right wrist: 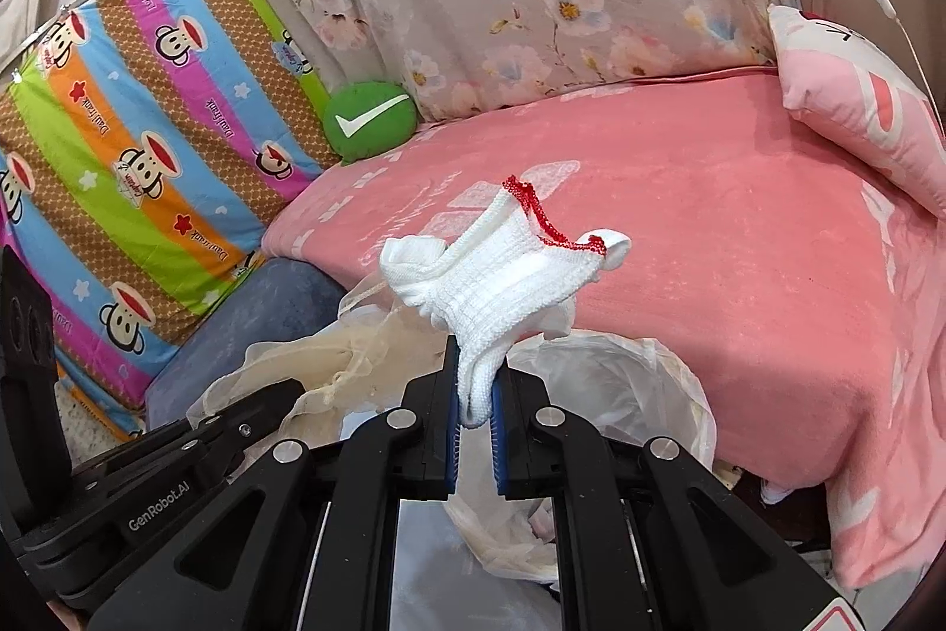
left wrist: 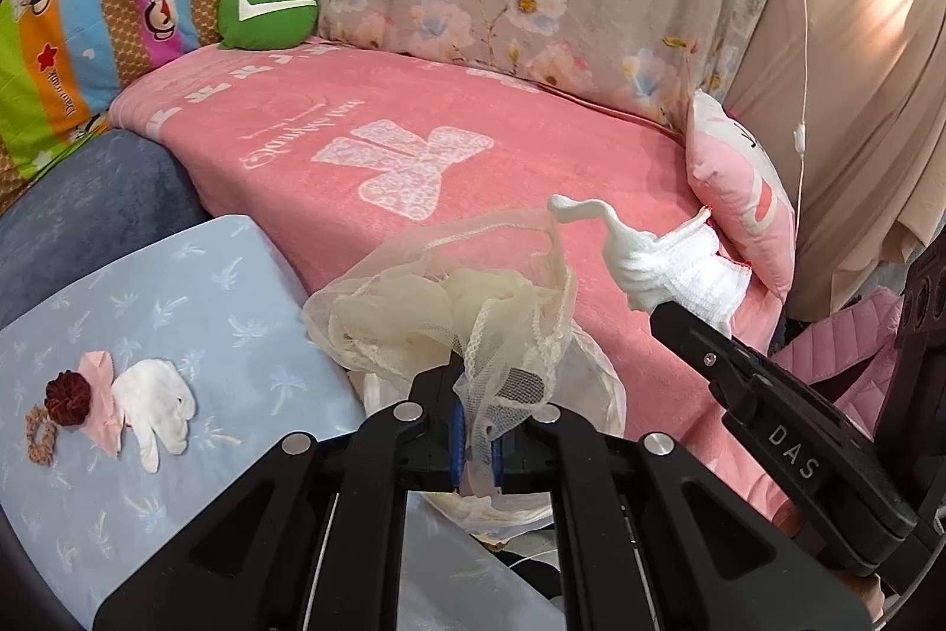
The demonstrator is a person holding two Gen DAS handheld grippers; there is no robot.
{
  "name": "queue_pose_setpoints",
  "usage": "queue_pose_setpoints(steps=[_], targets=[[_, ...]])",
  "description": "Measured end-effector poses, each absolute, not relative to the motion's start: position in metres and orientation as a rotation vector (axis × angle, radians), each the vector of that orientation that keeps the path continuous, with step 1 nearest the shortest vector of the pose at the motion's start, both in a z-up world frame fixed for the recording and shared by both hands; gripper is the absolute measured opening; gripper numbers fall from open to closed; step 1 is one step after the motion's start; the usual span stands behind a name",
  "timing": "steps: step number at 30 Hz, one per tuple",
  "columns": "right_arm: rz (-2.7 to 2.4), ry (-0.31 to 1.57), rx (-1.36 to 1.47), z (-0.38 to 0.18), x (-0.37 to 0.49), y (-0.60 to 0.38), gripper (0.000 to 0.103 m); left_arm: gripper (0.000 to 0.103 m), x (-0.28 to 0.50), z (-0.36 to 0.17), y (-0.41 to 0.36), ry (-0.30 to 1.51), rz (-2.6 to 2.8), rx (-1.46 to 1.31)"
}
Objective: Organize soft objects
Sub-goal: 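Carry the tulle scrunchie and white sock over the bin and open both grippers, then move both open grippers back toward the scrunchies on the table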
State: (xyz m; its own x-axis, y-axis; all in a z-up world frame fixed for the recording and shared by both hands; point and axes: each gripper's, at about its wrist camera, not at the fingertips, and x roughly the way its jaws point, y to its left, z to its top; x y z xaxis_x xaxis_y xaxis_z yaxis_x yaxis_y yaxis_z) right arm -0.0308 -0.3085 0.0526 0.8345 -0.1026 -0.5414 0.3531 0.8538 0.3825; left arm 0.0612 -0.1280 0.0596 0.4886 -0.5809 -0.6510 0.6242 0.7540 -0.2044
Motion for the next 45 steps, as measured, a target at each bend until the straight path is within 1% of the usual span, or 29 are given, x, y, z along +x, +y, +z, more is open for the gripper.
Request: queue_pose_setpoints(steps=[4,9,10,11,12,13,14,16,19,21,23,37,39,45], targets=[[-0.264,0.542,0.504,0.046,-0.032,-0.316,0.008,0.006,0.061,0.057,-0.14,0.78,-0.748,0.073],[-0.269,0.557,0.511,0.039,-0.03,-0.32,0.008,0.009,0.06,0.055,-0.15,0.769,-0.753,0.091],[-0.269,0.559,0.513,0.037,-0.029,-0.321,0.009,0.018,0.061,0.054,-0.152,0.777,-0.75,0.099],[-0.269,0.562,0.516,0.036,-0.029,-0.322,0.01,0.032,0.062,0.053,-0.153,0.784,-0.745,0.103],[-0.269,0.563,0.518,0.035,-0.028,-0.321,0.012,0.038,0.062,0.053,-0.153,0.782,-0.734,0.1],[-0.269,0.565,0.52,0.034,-0.027,-0.321,0.013,0.048,0.062,0.053,-0.151,0.773,-0.72,0.097],[-0.272,0.564,0.519,0.034,-0.026,-0.321,0.013,0.054,0.062,0.053,-0.15,0.763,-0.707,0.096],[-0.272,0.567,0.516,0.033,-0.025,-0.32,0.014,0.057,0.064,0.052,-0.148,0.76,-0.694,0.1],[-0.269,0.572,0.518,0.031,-0.023,-0.319,0.014,0.058,0.067,0.051,-0.144,0.766,-0.673,0.102],[-0.264,0.574,0.517,0.031,-0.021,-0.317,0.019,0.058,0.069,0.05,-0.142,0.77,-0.662,0.098],[-0.259,0.578,0.514,0.031,-0.02,-0.315,0.021,0.058,0.071,0.049,-0.138,0.773,-0.653,0.091],[-0.208,0.617,0.474,0.03,-0.004,-0.286,0.026,0.058,0.081,0.043,-0.11,0.794,-0.591,0.048],[-0.202,0.62,0.471,0.03,-0.002,-0.281,0.029,0.058,0.083,0.042,-0.104,0.798,-0.581,0.043],[-0.175,0.635,0.444,0.03,0.006,-0.263,0.031,0.058,0.089,0.037,-0.086,0.817,-0.55,0.017]])
